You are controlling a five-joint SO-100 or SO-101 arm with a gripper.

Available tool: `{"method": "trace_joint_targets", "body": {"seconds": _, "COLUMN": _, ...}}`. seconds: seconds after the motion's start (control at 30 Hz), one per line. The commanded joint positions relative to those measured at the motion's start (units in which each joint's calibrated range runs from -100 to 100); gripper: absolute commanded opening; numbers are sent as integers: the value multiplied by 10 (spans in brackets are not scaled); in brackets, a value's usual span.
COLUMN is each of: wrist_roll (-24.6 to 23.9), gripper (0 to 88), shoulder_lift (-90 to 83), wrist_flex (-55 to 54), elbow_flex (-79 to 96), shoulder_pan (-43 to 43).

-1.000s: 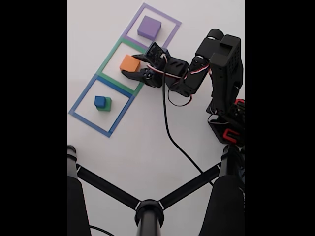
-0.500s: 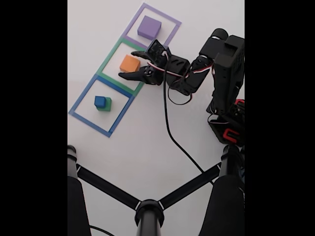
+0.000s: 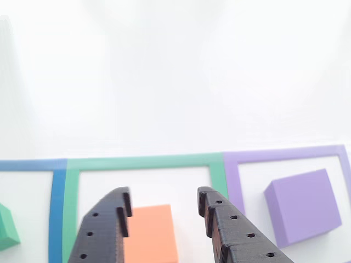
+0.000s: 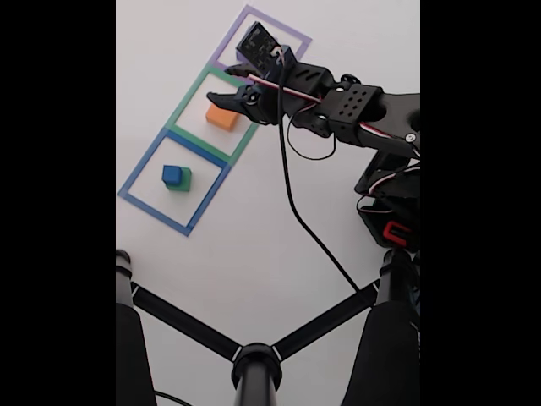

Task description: Tower of hanoi

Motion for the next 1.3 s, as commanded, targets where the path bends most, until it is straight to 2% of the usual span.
{"method": "trace_joint_targets", "body": {"seconds": 0.0, "wrist_roll": 0, "gripper": 1, "shoulder_lift": -105, "wrist_flex": 284, "elbow_flex": -123, "shoulder_pan": 2}}
{"method": "trace_joint_targets", "body": {"seconds": 0.4, "wrist_roll": 0, "gripper": 0, "shoulder_lift": -132, "wrist_flex": 806, "elbow_flex": -527, "shoulder_pan": -4}}
{"method": "trace_joint_targets", "body": {"seconds": 0.53, "wrist_roll": 0, "gripper": 0, "shoulder_lift": -133, "wrist_flex": 897, "elbow_flex": -616, "shoulder_pan": -32}}
{"method": "trace_joint_targets", "body": {"seconds": 0.67, "wrist_roll": 0, "gripper": 0, "shoulder_lift": -138, "wrist_flex": 932, "elbow_flex": -661, "shoulder_pan": -70}}
{"method": "trace_joint_targets", "body": {"seconds": 1.0, "wrist_roll": -9, "gripper": 0, "shoulder_lift": -145, "wrist_flex": 923, "elbow_flex": -642, "shoulder_pan": -142}}
{"method": "trace_joint_targets", "body": {"seconds": 1.13, "wrist_roll": -6, "gripper": 0, "shoulder_lift": -161, "wrist_flex": 868, "elbow_flex": -564, "shoulder_pan": -164}}
{"method": "trace_joint_targets", "body": {"seconds": 1.27, "wrist_roll": 0, "gripper": 39, "shoulder_lift": -185, "wrist_flex": 759, "elbow_flex": -433, "shoulder_pan": -170}}
